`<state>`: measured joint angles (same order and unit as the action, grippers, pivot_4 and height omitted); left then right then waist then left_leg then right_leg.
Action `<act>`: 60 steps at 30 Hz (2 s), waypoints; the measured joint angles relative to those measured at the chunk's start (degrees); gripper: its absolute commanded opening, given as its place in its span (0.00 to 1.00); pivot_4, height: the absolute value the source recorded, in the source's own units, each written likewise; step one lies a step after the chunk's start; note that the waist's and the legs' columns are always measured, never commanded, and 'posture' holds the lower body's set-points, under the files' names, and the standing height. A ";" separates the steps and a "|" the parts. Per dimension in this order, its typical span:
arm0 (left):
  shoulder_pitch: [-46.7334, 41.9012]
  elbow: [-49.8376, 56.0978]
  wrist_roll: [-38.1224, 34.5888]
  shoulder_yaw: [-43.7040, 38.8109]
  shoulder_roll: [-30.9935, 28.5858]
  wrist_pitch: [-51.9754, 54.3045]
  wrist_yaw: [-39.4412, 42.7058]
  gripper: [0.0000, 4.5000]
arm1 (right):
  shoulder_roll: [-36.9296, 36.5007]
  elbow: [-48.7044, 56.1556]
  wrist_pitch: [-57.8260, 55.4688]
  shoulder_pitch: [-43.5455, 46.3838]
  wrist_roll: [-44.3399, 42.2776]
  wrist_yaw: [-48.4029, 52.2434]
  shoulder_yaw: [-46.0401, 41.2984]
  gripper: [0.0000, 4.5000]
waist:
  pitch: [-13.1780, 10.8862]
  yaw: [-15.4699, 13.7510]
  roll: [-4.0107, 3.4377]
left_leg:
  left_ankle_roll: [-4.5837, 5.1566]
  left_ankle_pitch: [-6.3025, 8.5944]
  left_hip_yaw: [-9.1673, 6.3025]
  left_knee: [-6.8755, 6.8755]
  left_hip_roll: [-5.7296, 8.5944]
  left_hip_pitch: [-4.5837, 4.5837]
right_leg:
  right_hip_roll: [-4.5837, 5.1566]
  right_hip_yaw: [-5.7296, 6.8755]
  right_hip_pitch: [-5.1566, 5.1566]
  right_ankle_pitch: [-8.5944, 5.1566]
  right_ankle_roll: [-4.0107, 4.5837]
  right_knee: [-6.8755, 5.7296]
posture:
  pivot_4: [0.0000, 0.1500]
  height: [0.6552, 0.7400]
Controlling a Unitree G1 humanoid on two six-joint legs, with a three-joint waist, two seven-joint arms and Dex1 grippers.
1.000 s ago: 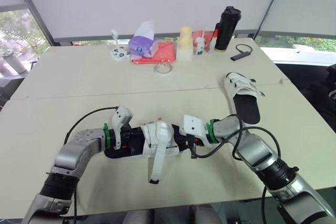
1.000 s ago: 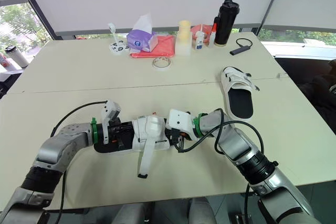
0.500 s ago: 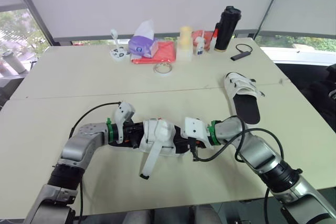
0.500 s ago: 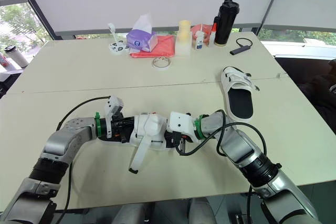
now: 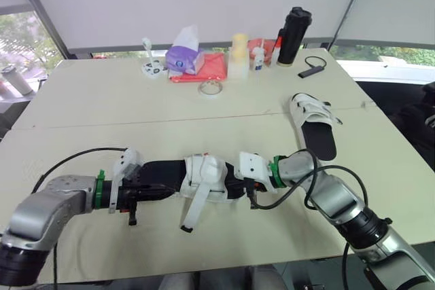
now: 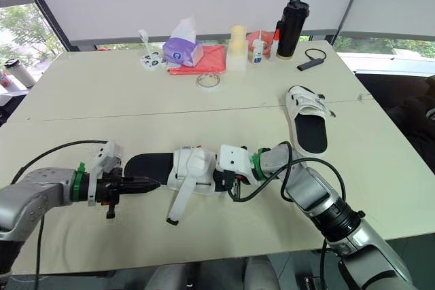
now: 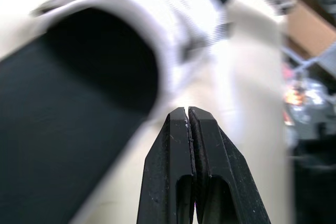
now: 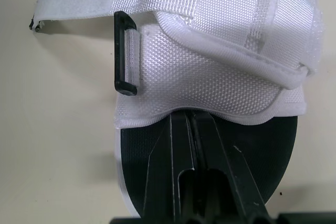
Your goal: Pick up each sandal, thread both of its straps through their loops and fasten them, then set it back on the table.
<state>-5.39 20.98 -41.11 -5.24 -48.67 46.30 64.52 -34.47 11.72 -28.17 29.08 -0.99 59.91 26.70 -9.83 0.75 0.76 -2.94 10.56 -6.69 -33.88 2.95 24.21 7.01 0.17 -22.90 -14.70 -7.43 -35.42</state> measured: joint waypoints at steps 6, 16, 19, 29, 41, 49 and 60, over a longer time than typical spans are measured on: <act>2.52 3.81 -1.25 2.81 0.82 0.92 -1.06 0.01 | 0.17 -0.74 0.66 0.33 0.01 0.16 0.02 0.00 | 0.00 0.00 0.00 | 0.09 -0.06 0.06 0.00 0.02 0.01 | 0.00 -0.01 0.12 0.01 0.02 -0.01 | 1.00 1.00; 2.23 3.33 -0.59 4.07 0.17 0.74 -2.24 0.29 | 0.21 -0.77 0.90 0.33 0.03 0.16 0.06 0.00 | 0.00 0.01 -0.01 | 0.06 -0.04 0.06 0.00 0.02 0.06 | -0.01 -0.01 -0.08 0.01 0.02 -0.01 | 1.00 1.00; 2.25 2.98 -0.85 4.00 -0.21 1.03 -2.15 0.62 | 0.20 -0.77 0.90 0.33 0.04 0.16 0.05 0.00 | 0.00 0.01 0.00 | 0.05 -0.03 0.06 0.00 0.02 0.07 | -0.01 -0.01 -0.15 0.02 0.03 -0.01 | 1.00 1.00; 1.26 0.97 0.78 7.43 1.75 0.44 -2.67 0.62 | 0.19 -0.76 0.93 0.33 0.09 0.14 0.04 0.00 | 0.01 -0.03 0.00 | 0.08 -0.05 0.07 0.00 0.03 0.10 | -0.01 -0.01 -0.17 0.02 0.04 -0.01 | 1.00 1.00; -5.25 -6.57 4.40 14.40 10.21 0.09 -4.52 0.62 | 0.12 -0.52 0.68 0.25 0.14 -0.02 -0.02 0.00 | 0.02 -0.13 0.01 | 0.15 -0.09 0.05 -0.02 0.12 0.12 | -0.05 0.01 0.06 0.03 0.02 -0.03 | 1.00 1.00; -6.21 -6.71 4.29 15.25 10.32 1.09 -4.36 0.53 | 0.06 -0.06 0.20 0.12 0.14 -0.39 0.01 0.00 | 0.02 -0.10 0.01 | 0.15 -0.09 0.05 -0.03 0.12 0.12 | -0.05 0.01 0.08 0.03 0.02 -0.03 | 1.00 1.00; -6.28 -6.24 1.06 11.52 7.55 4.59 -3.25 0.01 | 0.07 0.05 0.11 0.04 0.14 -0.54 0.03 0.00 | 0.02 -0.08 0.00 | 0.14 -0.09 0.05 -0.03 0.11 0.12 | -0.05 0.01 0.07 0.03 0.03 -0.03 | 1.00 1.00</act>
<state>-11.66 14.74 -40.05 6.28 -41.11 50.88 61.27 -34.41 11.77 -28.06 29.13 -0.84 59.38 26.73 -9.82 0.68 0.76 -2.79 10.47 -6.64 -33.91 3.06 24.33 6.96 0.18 -22.83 -14.67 -7.41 -35.44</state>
